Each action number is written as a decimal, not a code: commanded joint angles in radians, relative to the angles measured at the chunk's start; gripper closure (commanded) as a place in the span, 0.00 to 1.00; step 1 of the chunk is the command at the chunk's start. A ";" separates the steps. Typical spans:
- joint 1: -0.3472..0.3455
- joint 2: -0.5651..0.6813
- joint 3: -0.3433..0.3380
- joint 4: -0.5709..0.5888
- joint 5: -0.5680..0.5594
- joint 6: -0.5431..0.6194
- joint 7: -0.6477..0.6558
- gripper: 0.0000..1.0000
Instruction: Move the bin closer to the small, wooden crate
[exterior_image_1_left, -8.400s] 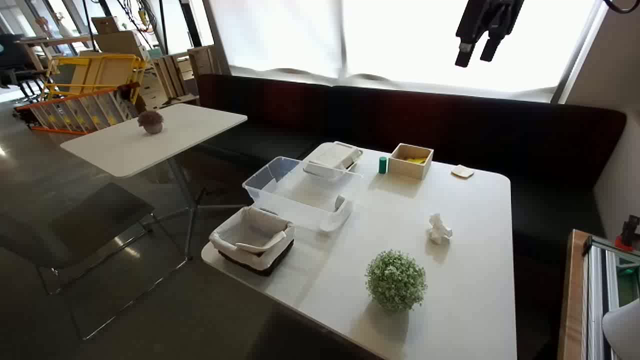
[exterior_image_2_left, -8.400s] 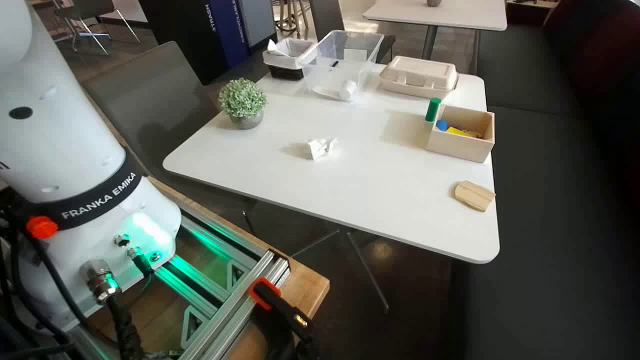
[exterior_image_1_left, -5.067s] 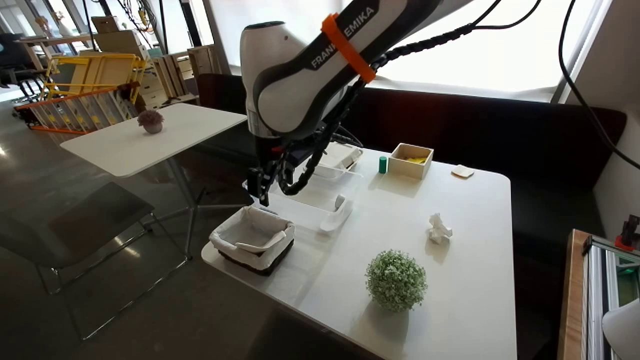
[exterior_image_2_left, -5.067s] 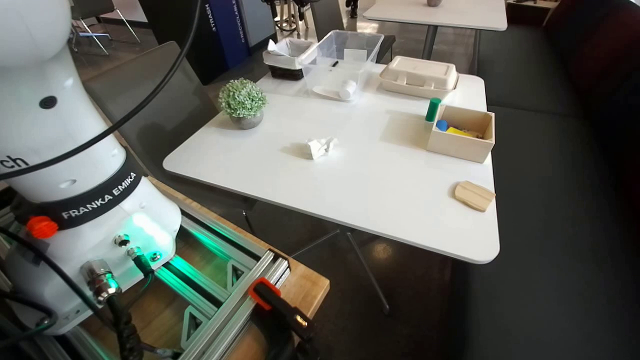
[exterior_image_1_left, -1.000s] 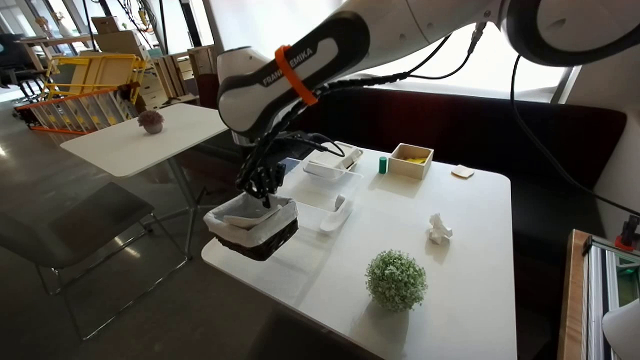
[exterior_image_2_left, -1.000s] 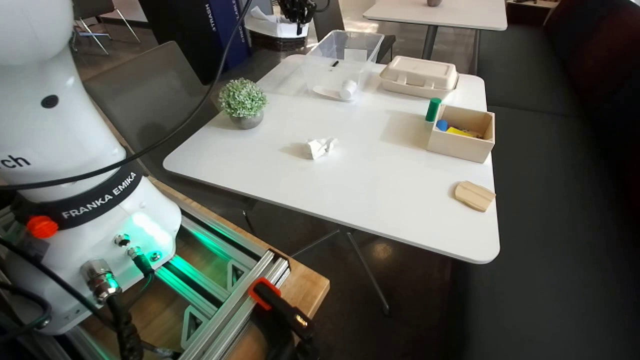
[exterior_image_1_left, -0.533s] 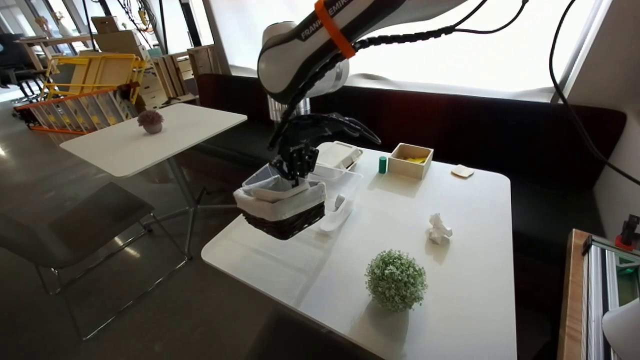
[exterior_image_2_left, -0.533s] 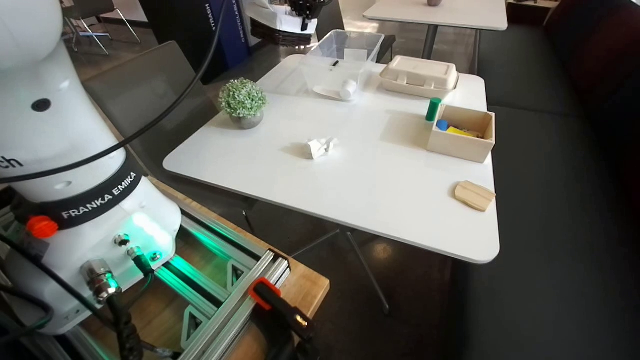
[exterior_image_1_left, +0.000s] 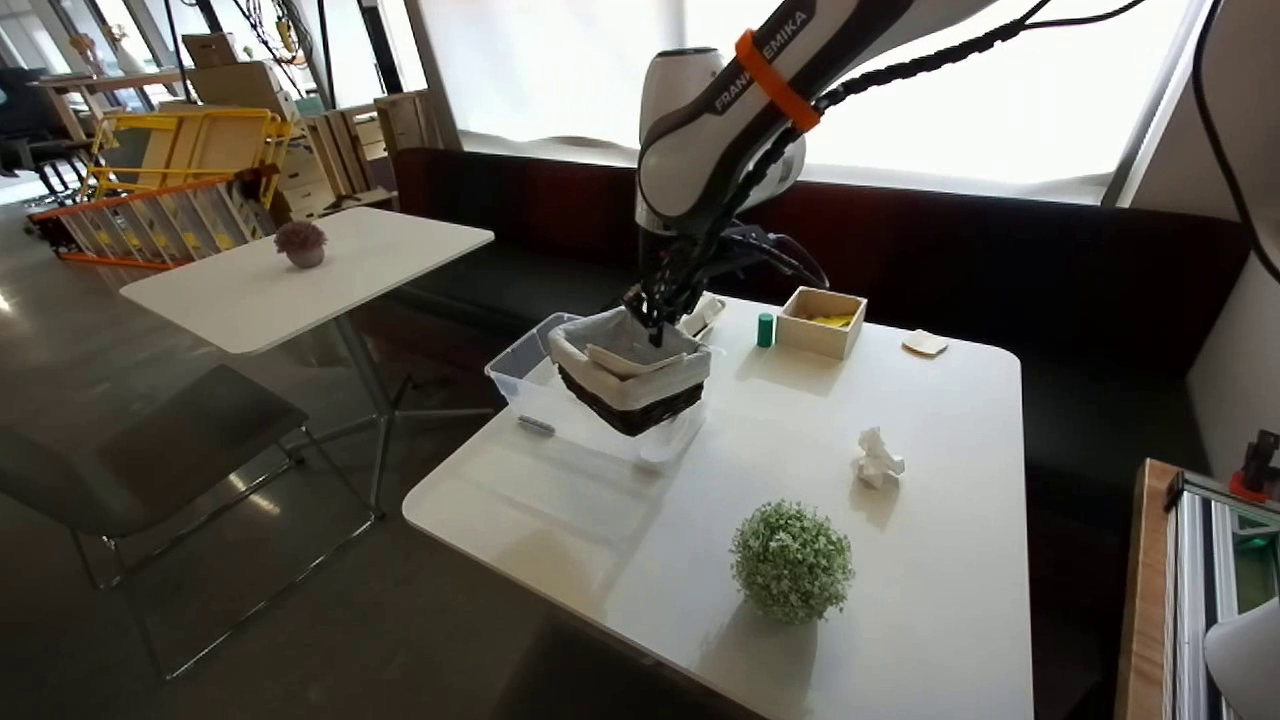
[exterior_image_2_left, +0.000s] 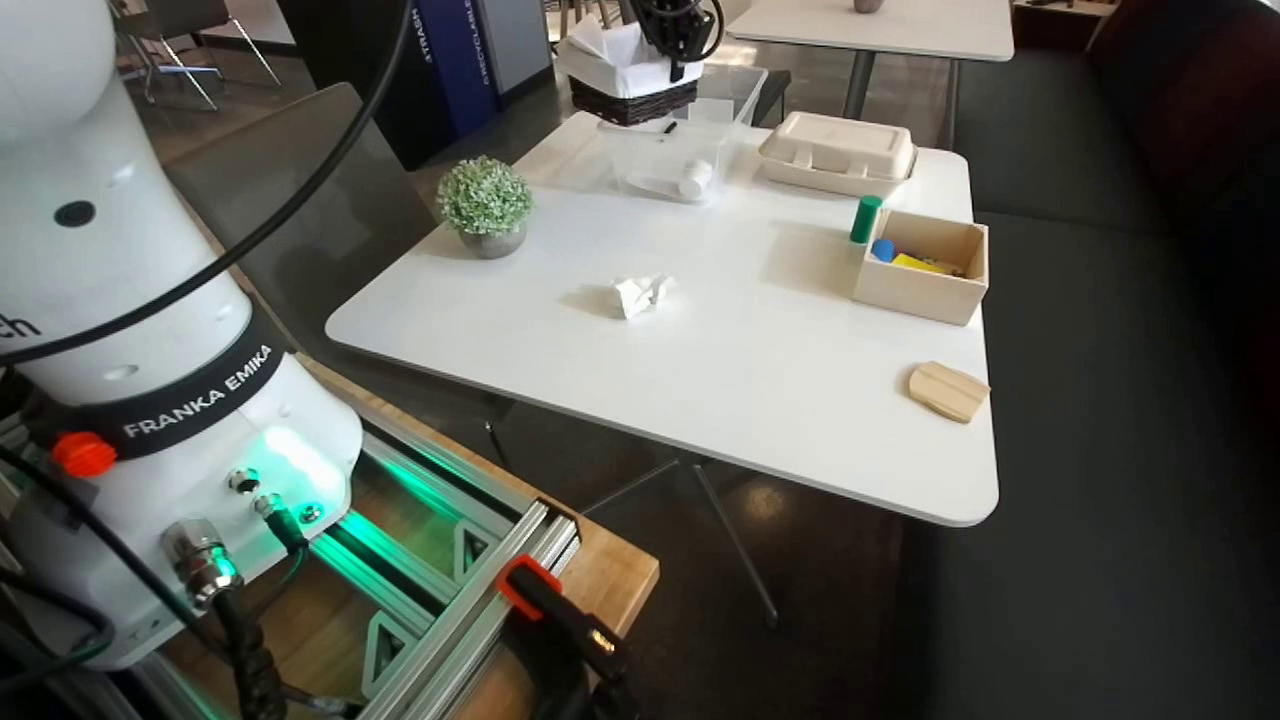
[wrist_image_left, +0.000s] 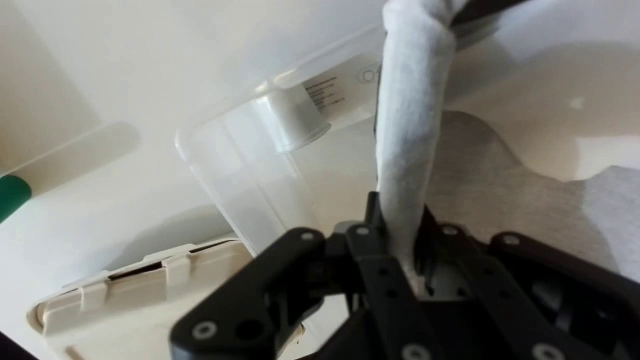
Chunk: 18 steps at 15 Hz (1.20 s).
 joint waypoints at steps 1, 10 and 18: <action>-0.007 -0.007 0.007 -0.006 -0.005 -0.001 0.003 0.86; -0.004 -0.063 0.050 0.018 -0.147 -0.046 -0.258 0.96; -0.125 -0.152 0.106 -0.121 -0.134 -0.016 -0.762 0.96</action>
